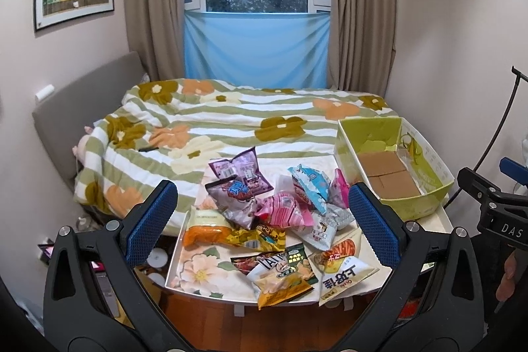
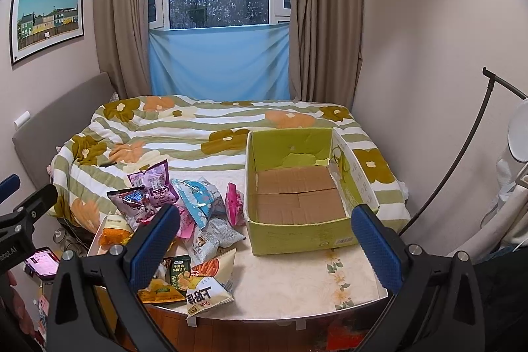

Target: Organize snacks

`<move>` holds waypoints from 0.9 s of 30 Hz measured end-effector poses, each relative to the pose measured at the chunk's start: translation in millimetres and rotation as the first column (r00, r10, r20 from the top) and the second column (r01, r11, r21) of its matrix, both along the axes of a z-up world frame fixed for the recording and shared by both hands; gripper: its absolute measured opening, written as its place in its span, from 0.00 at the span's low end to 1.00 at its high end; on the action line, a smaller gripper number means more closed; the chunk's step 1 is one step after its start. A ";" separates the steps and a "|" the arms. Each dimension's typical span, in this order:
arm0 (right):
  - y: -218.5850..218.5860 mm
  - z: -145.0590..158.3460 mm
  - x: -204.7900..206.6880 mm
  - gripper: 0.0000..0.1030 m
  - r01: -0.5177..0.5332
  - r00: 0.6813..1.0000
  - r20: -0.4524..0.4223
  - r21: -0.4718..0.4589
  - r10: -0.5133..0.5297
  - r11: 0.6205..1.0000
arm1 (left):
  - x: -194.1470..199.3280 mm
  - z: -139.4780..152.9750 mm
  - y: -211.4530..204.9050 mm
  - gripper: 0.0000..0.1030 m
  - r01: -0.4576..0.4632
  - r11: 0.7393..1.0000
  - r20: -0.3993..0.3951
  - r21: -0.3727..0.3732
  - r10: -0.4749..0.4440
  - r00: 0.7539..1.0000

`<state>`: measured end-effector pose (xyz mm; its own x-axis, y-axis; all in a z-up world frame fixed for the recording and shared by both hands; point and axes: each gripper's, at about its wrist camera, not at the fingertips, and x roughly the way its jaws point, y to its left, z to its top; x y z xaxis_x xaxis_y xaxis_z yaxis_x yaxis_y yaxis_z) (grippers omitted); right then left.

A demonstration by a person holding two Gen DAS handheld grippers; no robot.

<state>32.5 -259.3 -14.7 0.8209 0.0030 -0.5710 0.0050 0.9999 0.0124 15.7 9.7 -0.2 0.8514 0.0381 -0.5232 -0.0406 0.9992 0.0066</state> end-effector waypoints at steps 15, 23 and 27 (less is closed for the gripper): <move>3.4 -4.3 2.5 1.00 -0.006 1.000 -0.004 0.000 0.006 1.000 | -0.9 -3.4 -4.1 1.00 -0.003 1.000 -0.010 0.006 0.003 1.000; 4.6 -4.6 4.0 1.00 -0.005 1.000 -0.007 0.002 0.005 1.000 | -1.1 -3.0 -3.8 1.00 -0.003 1.000 -0.012 0.004 0.004 1.000; 3.9 -4.6 3.1 1.00 -0.006 1.000 -0.004 0.003 0.006 1.000 | -2.5 -2.9 -2.6 1.00 -0.005 1.000 -0.014 0.002 0.005 1.000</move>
